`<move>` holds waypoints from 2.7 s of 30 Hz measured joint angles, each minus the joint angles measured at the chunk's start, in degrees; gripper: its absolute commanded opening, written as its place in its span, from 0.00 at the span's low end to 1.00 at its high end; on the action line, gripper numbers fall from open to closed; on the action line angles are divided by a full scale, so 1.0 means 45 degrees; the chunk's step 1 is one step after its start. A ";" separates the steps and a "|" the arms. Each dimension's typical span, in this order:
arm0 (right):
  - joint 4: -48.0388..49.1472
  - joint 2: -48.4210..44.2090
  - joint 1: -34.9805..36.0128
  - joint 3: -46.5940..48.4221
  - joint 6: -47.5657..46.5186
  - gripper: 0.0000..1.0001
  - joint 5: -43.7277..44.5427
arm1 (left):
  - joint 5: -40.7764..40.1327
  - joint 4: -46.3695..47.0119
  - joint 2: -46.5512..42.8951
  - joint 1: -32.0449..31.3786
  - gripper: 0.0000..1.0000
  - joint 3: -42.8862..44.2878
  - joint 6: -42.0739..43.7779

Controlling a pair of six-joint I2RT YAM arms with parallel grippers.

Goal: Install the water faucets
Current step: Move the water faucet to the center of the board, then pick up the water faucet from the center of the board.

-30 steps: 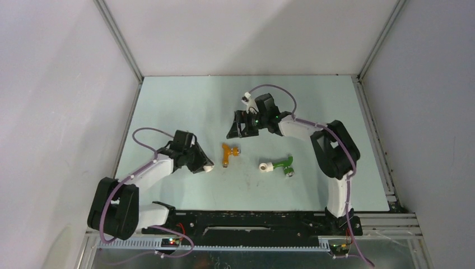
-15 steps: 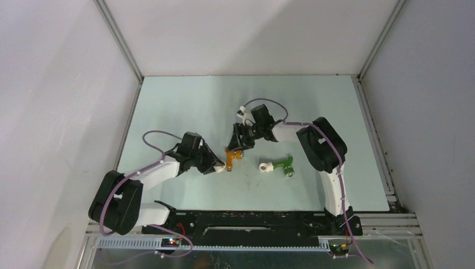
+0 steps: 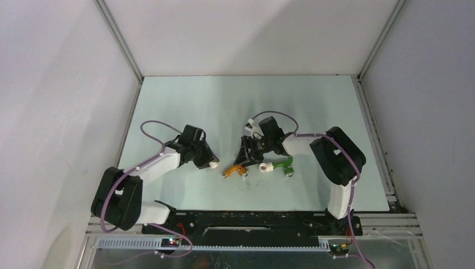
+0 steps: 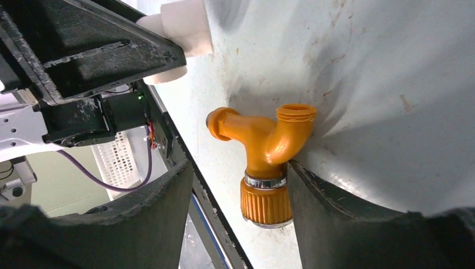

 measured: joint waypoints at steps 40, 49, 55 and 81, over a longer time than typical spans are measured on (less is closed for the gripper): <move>0.3254 0.0510 0.0724 -0.1239 0.2506 0.61 0.0359 | -0.1836 -0.4454 -0.2327 -0.1015 0.00 0.0165 0.1443; 0.3444 0.0612 0.0719 -0.1239 0.2531 0.61 0.0204 | 0.0233 -0.4051 -0.2973 -0.1302 0.00 -0.0996 0.1355; 0.4051 0.0908 0.0714 -0.1239 0.2773 0.60 -0.0117 | 0.0777 -0.3405 -0.2603 -0.1350 0.00 -0.1093 0.1292; 0.7359 0.1885 0.0845 -0.1972 0.4920 0.64 -0.1069 | 0.1127 -0.1880 -0.1758 -0.1360 0.00 -0.1219 0.1209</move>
